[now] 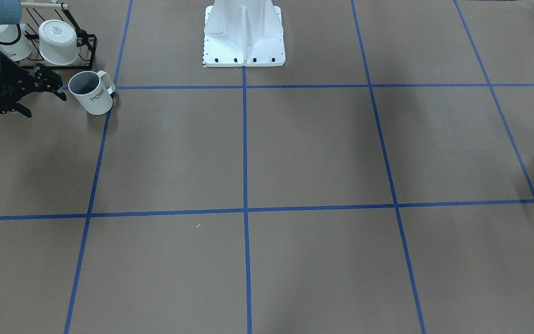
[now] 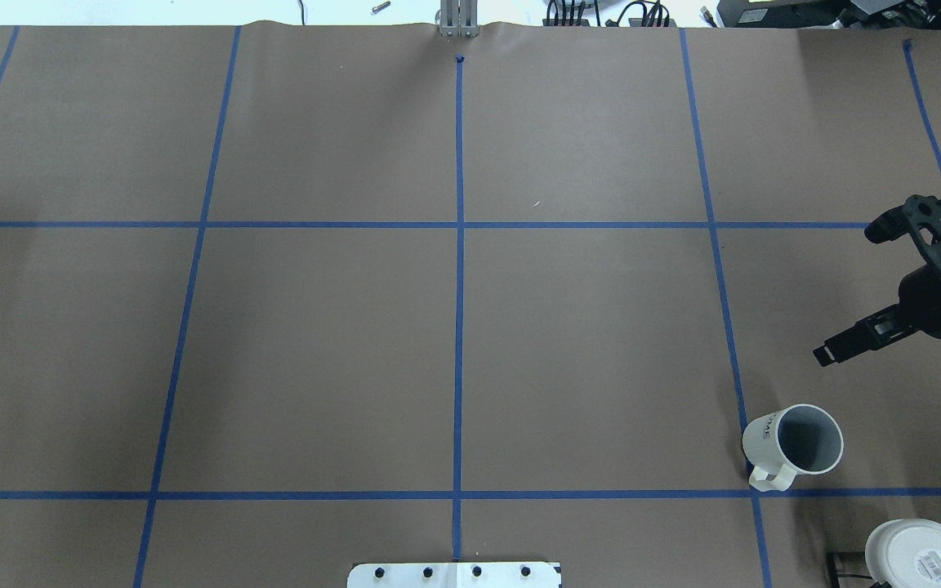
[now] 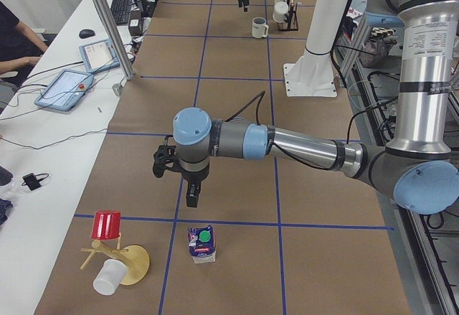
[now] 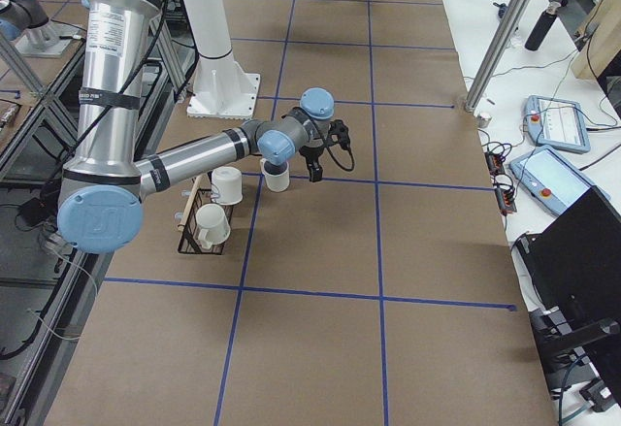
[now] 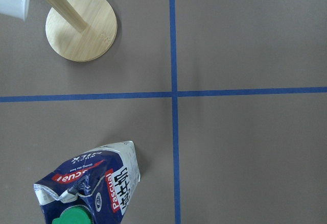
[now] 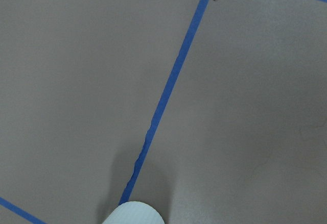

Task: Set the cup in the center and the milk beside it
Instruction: 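Lower the right gripper onto the rim of the white mug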

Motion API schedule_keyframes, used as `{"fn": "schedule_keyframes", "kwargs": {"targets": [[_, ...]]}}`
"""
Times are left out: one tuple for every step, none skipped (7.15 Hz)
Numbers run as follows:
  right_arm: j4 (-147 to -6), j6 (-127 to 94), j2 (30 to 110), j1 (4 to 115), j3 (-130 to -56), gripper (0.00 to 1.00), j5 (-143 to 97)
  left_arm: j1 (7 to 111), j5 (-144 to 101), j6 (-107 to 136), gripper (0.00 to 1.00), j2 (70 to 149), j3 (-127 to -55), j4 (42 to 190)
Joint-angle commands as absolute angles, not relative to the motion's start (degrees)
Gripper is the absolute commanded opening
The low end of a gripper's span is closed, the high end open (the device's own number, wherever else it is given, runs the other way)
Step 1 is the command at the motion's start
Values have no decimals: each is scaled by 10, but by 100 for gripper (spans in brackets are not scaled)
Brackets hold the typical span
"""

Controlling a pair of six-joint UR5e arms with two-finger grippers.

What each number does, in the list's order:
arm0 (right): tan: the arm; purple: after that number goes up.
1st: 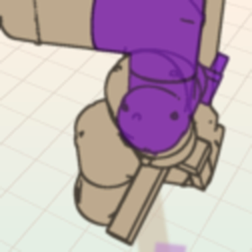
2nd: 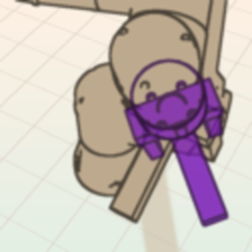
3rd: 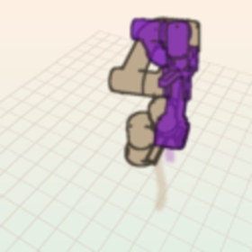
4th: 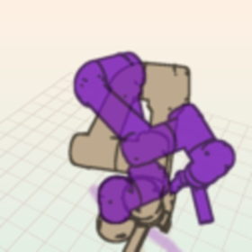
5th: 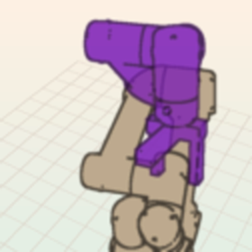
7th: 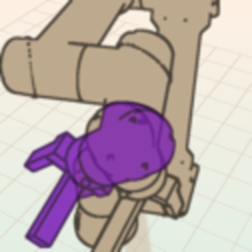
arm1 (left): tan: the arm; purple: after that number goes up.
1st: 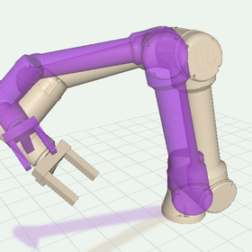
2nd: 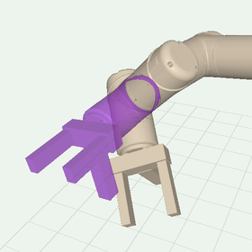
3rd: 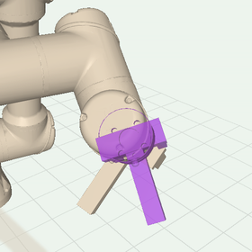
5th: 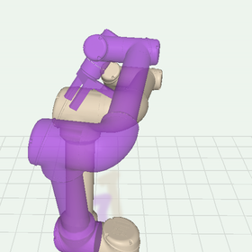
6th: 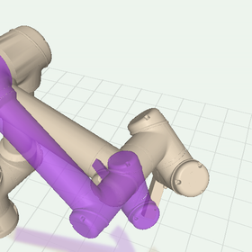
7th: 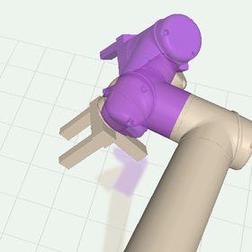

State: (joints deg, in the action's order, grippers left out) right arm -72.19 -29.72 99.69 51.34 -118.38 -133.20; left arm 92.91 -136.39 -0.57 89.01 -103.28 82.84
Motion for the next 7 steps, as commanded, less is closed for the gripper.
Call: {"fn": "schedule_keyframes", "kwargs": {"targets": [[-671, -302, 1035, 476, -1193, 100, -1331, 927, -1375, -4, 99, 881, -1034, 829], [-658, -302, 1048, 455, -1188, 100, -1330, 926, -1375, -4, 99, 869, -1032, 836], [-657, -303, 1046, 435, -1173, 100, -1325, 926, -1375, -3, 99, 869, -1033, 836], [-656, -303, 1043, 421, -1161, 100, -1319, 926, -1375, -4, 99, 869, -1031, 835], [-650, -303, 1041, 411, -1144, 99, -1306, 925, -1375, -3, 99, 869, -1031, 835], [-625, -304, 1038, 403, -1121, 99, -1308, 925, -1375, -3, 99, 869, -1030, 834], [-610, -304, 1038, 399, -1112, 90, -1310, 925, -1375, -4, 99, 869, -1026, 835]]}}
